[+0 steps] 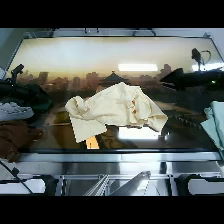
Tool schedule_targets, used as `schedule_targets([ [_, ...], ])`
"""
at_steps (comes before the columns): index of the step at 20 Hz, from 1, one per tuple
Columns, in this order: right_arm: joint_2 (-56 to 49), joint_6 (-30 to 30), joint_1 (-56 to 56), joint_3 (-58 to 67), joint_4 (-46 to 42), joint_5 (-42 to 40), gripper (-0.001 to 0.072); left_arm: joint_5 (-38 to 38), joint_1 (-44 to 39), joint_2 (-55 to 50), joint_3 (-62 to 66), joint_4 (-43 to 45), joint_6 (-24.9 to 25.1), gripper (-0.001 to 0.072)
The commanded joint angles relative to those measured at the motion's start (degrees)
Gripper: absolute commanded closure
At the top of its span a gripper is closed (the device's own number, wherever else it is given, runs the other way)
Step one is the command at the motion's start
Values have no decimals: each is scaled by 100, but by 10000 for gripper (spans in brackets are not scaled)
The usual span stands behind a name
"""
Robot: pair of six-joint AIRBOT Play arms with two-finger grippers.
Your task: Fold the shirts.
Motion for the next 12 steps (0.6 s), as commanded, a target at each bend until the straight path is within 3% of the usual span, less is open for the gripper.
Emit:
schedule_targets([
  [1, 708, 614, -573, -848, -1648, 358, 348, -496, 286, -201, -407, 4, 7, 411],
  [3, 1180, 914, -726, -1672, -2098, -13, 347, -293, 269, -203, -1038, 4, 13, 411],
  [6, 1626, 909, -787, -2715, -1676, -887, 348, 350, 142, -205, -1591, -39, 44, 411],
  [9, 1766, 669, -774, -3296, -1340, -944, 348, 946, -146, -210, -1792, -546, 286, 410],
  [12, 1777, 603, -750, -3528, -1357, -918, 348, 1056, -566, -470, -1784, -734, 420, 410],
])
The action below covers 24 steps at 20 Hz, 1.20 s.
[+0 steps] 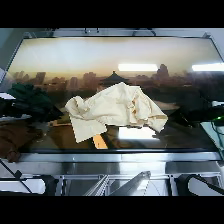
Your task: Fold the shirts.
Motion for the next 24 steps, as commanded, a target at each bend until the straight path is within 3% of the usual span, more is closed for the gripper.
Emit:
schedule_targets([
  [1, 94, -83, -4, -358, 63, -37, 348, 299, -435, -317, -103, -251, 140, 410],
  [8, 404, -48, -15, -358, 50, 260, 346, 238, -1095, -953, 330, -289, 140, 411],
  [9, 424, 90, -20, -358, -35, 271, 342, 107, -1143, -1005, 470, -289, 140, 526],
  [10, 424, 289, -20, -358, -219, 293, 313, -7, -1150, -1021, 579, -280, 166, 706],
  [11, 424, 533, -17, -369, -487, 332, 230, -81, -1143, -1014, 667, -284, 164, 689],
  [14, 417, 708, 4, -699, -708, 76, 210, -289, -1019, -1014, 918, -293, 155, 690],
  [17, 254, 92, 131, -1119, 17, -675, 211, -363, -973, -1014, 992, -297, 111, 691],
  [22, -715, -726, 1016, -1132, 1440, -1255, 213, -361, -979, -1014, 979, -293, 114, 690],
  [23, -920, -1027, 1215, -1130, 1845, -1189, 219, -380, -979, -1014, 979, -295, 114, 690],
  [24, -1043, -1331, 1349, -1130, 2173, -1071, 331, -426, -977, -1014, 979, -291, 114, 690],
])
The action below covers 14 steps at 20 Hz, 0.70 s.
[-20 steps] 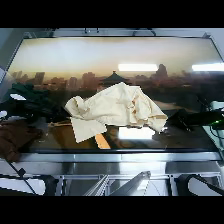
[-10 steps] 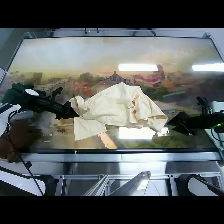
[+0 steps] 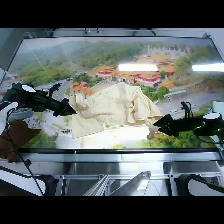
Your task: Fold the shirts.
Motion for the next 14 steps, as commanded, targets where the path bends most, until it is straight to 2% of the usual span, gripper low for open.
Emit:
schedule_targets([
  [1, -509, -1071, 509, -35, 1327, 74, 445, -164, 7, 0, 13, -17, 0, 690],
  [3, -411, -1512, 431, 0, 1899, 793, 608, -348, 7, 61, 13, -33, 0, 691],
  [5, 70, -1609, 144, 164, 2144, 1762, 685, -544, 42, 450, 17, -39, 4, 691],
  [7, 883, -1414, -378, 527, 2457, 2577, 685, -881, 240, 1172, 162, -442, 79, 689],
  [9, 1751, -1174, -1102, 1204, 3058, 3130, 685, -1547, 577, 1978, 494, -1648, 339, 688],
  [11, 2402, -944, -1947, 2076, 3609, 3276, 685, -2072, 986, 2719, 1014, -3097, 348, 687],
  [14, 2802, -667, -3121, 3318, 3901, 2988, 685, -1917, 1773, 3644, 1921, -4706, 341, 687],
])
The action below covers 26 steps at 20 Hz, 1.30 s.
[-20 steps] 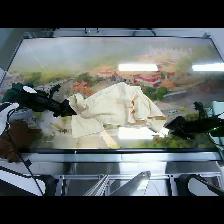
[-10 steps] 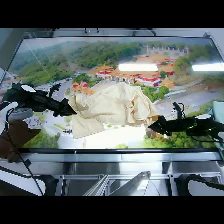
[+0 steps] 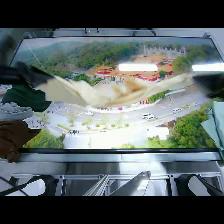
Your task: Fold the shirts.
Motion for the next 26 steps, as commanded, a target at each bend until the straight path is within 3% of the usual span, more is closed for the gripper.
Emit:
schedule_targets([
  [1, 592, 437, -1263, 1281, 739, 17, 685, -72, 970, 1108, 1047, -2006, 39, 687],
  [4, 586, 542, -1558, 1558, 1320, -26, 685, 28, 2037, 1633, 1646, -2011, -72, 685],
  [7, 468, 623, -1316, 1558, 1318, -13, 685, 350, 2686, 2031, 1427, -2033, -166, 684],
  [10, 437, 581, -1132, 1558, 1593, -4, 685, 330, 2516, 2127, 953, -2197, -179, 684],
  [13, 439, 317, -1154, 1582, 2634, 396, 685, -146, 1923, 1864, 741, -3346, -367, 684],
  [15, 466, 221, -1154, 1657, 2793, 568, 685, -203, 1580, 1718, 828, -3895, -365, 691],
  [20, 807, 79, -1147, 1659, 2380, 717, 686, -337, 1381, 1886, 1703, -2441, -365, 701],
  [24, 927, 214, -1150, 1976, 2439, 708, 686, -39, 2052, 2789, 2271, -1073, -466, 689],
  [26, 894, 258, -1143, 2210, 1287, 472, 686, 210, 2201, 2796, 2627, 479, -758, 688],
])
